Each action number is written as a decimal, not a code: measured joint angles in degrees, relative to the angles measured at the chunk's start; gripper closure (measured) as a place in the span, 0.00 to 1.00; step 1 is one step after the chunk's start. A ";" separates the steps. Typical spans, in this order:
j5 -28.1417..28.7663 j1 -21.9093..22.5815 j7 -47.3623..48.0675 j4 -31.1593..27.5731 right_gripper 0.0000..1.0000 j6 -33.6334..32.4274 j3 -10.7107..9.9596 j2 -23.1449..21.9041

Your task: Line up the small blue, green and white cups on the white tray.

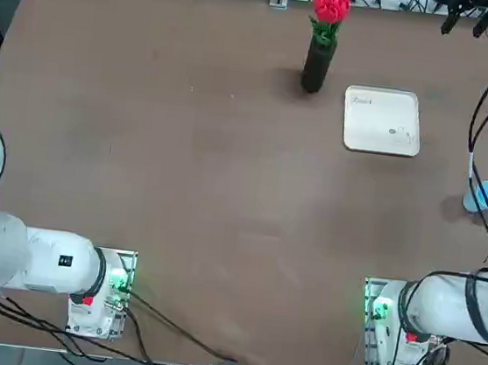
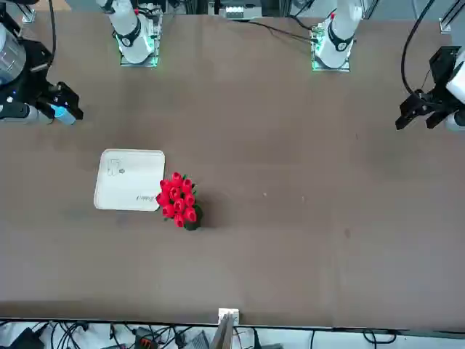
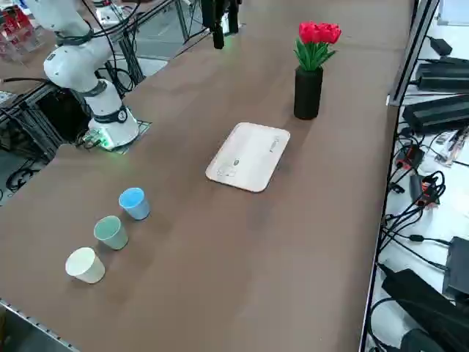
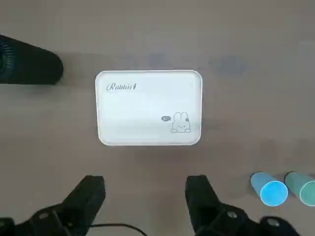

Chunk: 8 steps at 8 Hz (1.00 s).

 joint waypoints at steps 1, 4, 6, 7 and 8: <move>0.00 0.00 -0.05 0.00 0.00 0.00 0.00 0.00; -0.01 -0.23 -0.97 0.02 0.00 -1.35 -0.12 0.10; -0.04 -0.94 -1.07 -0.02 0.00 -6.52 -0.19 1.00; -0.07 -1.92 -1.06 -0.05 0.00 -8.62 -0.26 1.94; -0.10 -3.29 -1.06 -0.06 0.00 -9.46 -0.35 2.96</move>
